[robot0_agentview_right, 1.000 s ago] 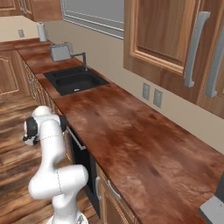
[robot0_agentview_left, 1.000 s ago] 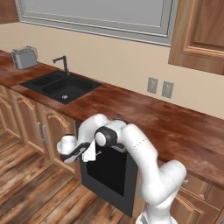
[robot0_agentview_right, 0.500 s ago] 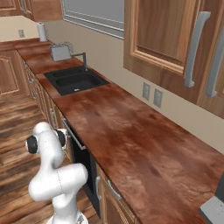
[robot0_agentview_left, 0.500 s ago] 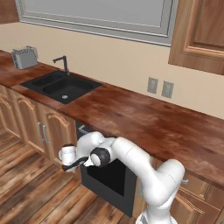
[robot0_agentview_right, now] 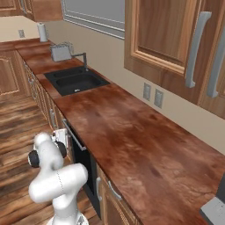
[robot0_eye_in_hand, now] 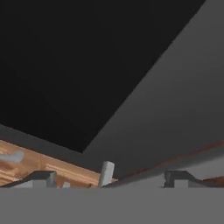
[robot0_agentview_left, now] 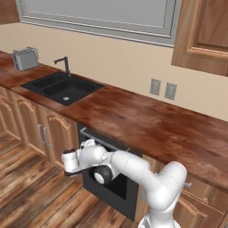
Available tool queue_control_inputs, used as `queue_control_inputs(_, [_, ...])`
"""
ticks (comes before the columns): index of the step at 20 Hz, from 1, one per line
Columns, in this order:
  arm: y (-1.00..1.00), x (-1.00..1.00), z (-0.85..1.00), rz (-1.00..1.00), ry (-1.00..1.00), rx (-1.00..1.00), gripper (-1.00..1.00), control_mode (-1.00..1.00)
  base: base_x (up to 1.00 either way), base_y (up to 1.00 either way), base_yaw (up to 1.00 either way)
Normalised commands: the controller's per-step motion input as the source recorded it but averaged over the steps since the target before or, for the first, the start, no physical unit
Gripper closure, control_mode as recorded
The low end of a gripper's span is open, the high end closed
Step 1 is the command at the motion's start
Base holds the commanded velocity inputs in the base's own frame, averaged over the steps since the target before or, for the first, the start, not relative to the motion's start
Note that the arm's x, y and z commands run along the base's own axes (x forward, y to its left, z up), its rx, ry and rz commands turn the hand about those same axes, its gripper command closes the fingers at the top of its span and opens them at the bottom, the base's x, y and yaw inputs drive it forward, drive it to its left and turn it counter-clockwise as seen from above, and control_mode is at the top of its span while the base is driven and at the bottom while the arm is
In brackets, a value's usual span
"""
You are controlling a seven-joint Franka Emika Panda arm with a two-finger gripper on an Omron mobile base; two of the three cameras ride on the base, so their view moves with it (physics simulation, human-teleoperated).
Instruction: Open the dishwasher door and pull out the top rack.
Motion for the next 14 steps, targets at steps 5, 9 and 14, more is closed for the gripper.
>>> queue_control_inputs(5, [0.09,-0.24,0.11,-0.01,-0.42,-0.30,-1.00,-1.00,0.00,0.00,0.00])
queue_control_inputs(9, [0.00,-0.13,0.01,-0.05,-0.25,-0.12,-1.00,-1.00,0.00,0.00,0.00])
queue_control_inputs(14, [-0.16,0.03,0.14,0.15,0.00,0.14,-1.00,-1.00,0.00,0.00,0.00])
